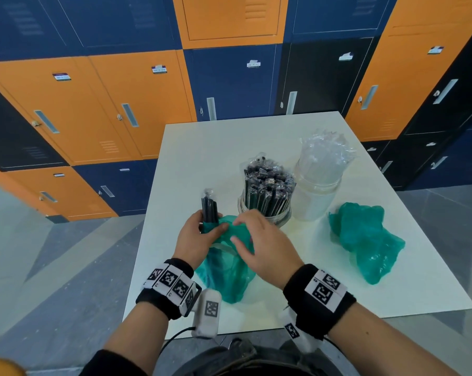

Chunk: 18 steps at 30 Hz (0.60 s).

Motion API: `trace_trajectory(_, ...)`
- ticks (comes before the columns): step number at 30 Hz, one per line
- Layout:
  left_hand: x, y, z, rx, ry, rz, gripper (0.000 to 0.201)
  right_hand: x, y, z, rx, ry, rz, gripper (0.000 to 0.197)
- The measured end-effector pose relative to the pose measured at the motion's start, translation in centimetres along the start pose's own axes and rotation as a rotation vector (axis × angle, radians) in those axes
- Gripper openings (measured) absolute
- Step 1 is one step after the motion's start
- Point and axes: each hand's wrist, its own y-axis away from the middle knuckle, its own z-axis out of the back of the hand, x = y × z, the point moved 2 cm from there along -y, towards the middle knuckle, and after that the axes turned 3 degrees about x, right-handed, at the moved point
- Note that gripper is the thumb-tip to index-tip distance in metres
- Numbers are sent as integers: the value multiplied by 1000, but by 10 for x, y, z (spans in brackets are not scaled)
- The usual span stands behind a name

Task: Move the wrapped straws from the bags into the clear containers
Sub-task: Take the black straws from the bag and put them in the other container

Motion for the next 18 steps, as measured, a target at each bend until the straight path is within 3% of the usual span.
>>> trace_trajectory(3,1,3,0,23,49,22,19,-11,5,-24,204,-48,-206,25)
trace_trajectory(7,5,8,3,66,72,35,21,-20,-1,-28,123,-86,-293,15)
trace_trajectory(13,13,11,10,67,178,51,46,-25,-7,-28,99,-72,-283,32)
trace_trajectory(18,14,11,9,65,140,47,31,-11,-12,-34,80,-325,-282,34)
